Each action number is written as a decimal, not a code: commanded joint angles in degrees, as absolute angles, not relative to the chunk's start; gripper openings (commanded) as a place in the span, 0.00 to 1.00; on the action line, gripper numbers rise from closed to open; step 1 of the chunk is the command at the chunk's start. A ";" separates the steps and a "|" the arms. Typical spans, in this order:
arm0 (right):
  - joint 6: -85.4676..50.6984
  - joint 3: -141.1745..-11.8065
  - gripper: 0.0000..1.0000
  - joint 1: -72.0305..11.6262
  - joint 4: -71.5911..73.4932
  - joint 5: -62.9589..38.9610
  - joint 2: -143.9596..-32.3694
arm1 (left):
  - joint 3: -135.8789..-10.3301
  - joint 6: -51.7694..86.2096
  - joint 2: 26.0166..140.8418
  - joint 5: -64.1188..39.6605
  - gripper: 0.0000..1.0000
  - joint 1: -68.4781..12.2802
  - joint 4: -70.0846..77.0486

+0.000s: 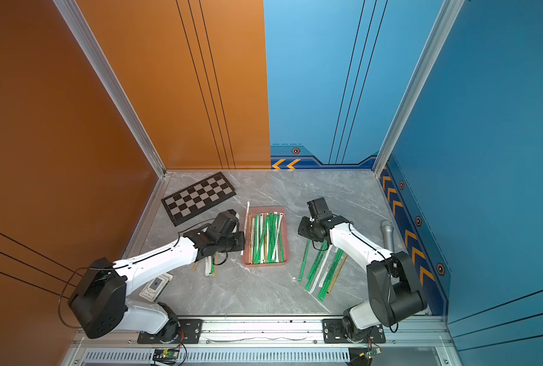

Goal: Put the straws into the storage box
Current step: Place the straw in the storage box, then pick up the straw from the center of the board.

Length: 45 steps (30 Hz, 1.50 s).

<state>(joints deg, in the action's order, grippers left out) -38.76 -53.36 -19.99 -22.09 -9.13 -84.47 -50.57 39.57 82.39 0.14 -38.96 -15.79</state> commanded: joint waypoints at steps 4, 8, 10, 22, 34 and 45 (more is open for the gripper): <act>-36.65 -51.05 0.40 -18.81 -28.31 -4.37 -82.51 | -54.18 41.75 87.40 -3.27 0.14 -41.40 -12.03; -36.47 -49.84 0.40 -18.46 -29.58 -2.66 -82.01 | -55.45 42.09 89.92 -4.22 0.17 -42.17 -12.00; -36.47 -49.48 0.40 -18.46 -29.88 -2.55 -82.52 | -55.62 42.10 90.49 -4.11 0.23 -42.51 -12.07; -36.21 -51.66 0.40 -23.74 -30.23 -0.73 -89.34 | -54.30 40.55 85.37 2.44 0.65 -43.07 -15.30; -35.12 -54.31 0.27 -26.36 -34.13 4.12 -95.23 | -49.21 37.96 75.57 11.56 0.99 -41.04 -19.39; -36.01 -56.95 0.09 -26.54 -34.72 3.29 -92.00 | -43.66 37.97 68.81 12.03 0.99 -33.72 -22.88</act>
<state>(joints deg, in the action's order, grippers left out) -35.42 -54.74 -26.26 -32.67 2.90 -94.74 -45.15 38.81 70.72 10.48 -35.27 -19.73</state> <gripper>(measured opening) 0.097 0.985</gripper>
